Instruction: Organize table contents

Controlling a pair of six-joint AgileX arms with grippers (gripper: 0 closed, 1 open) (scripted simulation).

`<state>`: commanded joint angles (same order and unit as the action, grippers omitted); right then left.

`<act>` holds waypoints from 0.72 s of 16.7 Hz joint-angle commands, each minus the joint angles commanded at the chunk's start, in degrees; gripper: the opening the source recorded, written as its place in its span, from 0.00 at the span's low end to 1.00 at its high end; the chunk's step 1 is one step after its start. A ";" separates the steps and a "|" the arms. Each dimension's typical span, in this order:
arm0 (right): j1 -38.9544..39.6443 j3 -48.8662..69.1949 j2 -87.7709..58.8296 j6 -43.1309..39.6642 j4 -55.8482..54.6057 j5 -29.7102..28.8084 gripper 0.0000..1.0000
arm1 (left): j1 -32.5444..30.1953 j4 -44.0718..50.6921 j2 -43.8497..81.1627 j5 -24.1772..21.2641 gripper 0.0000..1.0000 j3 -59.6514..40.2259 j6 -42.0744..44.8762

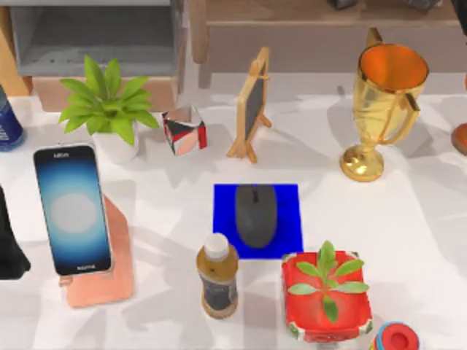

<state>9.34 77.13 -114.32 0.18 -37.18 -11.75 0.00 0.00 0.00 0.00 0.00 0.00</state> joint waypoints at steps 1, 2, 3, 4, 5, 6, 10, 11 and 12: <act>0.00 0.00 0.00 0.00 0.00 0.00 0.00 | 0.00 0.00 0.00 0.00 1.00 0.00 0.00; -0.30 -0.23 0.26 0.13 -0.11 0.13 0.00 | 0.00 0.00 0.00 0.00 1.00 0.00 0.00; -0.23 -0.17 0.20 0.06 -0.12 0.14 0.00 | 0.00 0.00 0.00 0.00 1.00 0.00 0.00; -0.14 -0.04 0.05 0.05 -0.11 0.07 0.00 | 0.00 0.00 0.00 0.00 1.00 0.00 0.00; -0.08 0.03 -0.01 0.06 -0.07 -0.01 0.00 | 0.00 0.00 0.00 0.00 1.00 0.00 0.00; 0.00 0.00 0.00 0.00 0.00 0.00 0.00 | 0.00 0.00 0.00 0.00 1.00 0.00 0.00; 0.00 0.00 0.00 0.00 0.00 0.00 0.08 | 0.00 0.00 0.00 0.00 1.00 0.00 0.00; 0.00 0.00 0.00 0.00 0.00 0.00 0.15 | 0.00 0.00 0.00 0.00 1.00 0.00 0.00; 0.00 0.00 0.00 0.00 0.00 0.00 0.23 | 0.00 0.00 0.00 0.00 1.00 0.00 0.00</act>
<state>9.34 77.13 -114.32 0.18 -37.18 -11.75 0.00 0.00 0.00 0.00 0.00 0.00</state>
